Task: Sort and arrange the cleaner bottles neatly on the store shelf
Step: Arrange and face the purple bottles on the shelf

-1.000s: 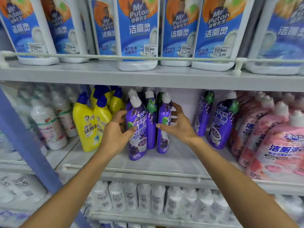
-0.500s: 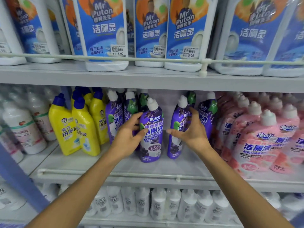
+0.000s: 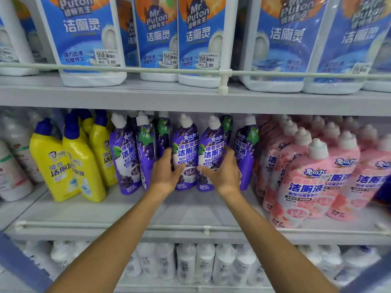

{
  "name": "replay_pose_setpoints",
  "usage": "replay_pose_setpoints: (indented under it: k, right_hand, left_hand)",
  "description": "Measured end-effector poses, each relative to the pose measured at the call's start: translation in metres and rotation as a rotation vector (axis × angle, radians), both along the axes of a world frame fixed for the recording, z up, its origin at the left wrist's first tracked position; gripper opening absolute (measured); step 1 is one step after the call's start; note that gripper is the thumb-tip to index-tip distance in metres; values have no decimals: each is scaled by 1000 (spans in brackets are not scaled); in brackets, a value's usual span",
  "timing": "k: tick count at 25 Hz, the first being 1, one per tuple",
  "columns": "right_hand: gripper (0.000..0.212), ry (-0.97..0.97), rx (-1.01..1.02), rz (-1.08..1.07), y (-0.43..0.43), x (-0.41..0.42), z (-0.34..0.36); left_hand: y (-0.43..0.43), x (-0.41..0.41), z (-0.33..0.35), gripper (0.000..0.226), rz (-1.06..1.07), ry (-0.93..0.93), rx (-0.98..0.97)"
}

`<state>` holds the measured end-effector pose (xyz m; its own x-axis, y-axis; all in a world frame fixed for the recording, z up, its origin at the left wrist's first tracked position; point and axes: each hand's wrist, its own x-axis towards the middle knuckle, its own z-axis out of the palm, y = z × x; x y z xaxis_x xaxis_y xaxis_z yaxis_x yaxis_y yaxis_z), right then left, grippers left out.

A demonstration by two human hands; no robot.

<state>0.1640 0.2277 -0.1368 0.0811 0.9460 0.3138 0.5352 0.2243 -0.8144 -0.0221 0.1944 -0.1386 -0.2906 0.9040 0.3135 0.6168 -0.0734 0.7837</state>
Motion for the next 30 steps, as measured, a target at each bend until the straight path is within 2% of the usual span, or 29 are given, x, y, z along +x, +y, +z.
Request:
replay_pose_setpoints:
  k: [6,11,17,21,27,30]
  right_hand:
    - [105,-72,24,-222,23,-28,-1]
    - [102,-98,61,-313,28,-38,-9]
    - [98,-57,75,-345,31,-46,-11]
    - [90,36,130,-217,30,-43,-23]
    - [58,166,197,1,34,-44,-22]
    - [49,102,234,84,43,-39,-20]
  left_hand:
    - [29,13,-3,53,77,82,118]
    - [48,25,-4,65,157,129,105]
    - [51,25,-2,51,175,78,133]
    - [51,16,-14,35,174,42,148]
    - [56,15,-21,38,188,14,138]
    - [52,20,-15,41,217,31,144]
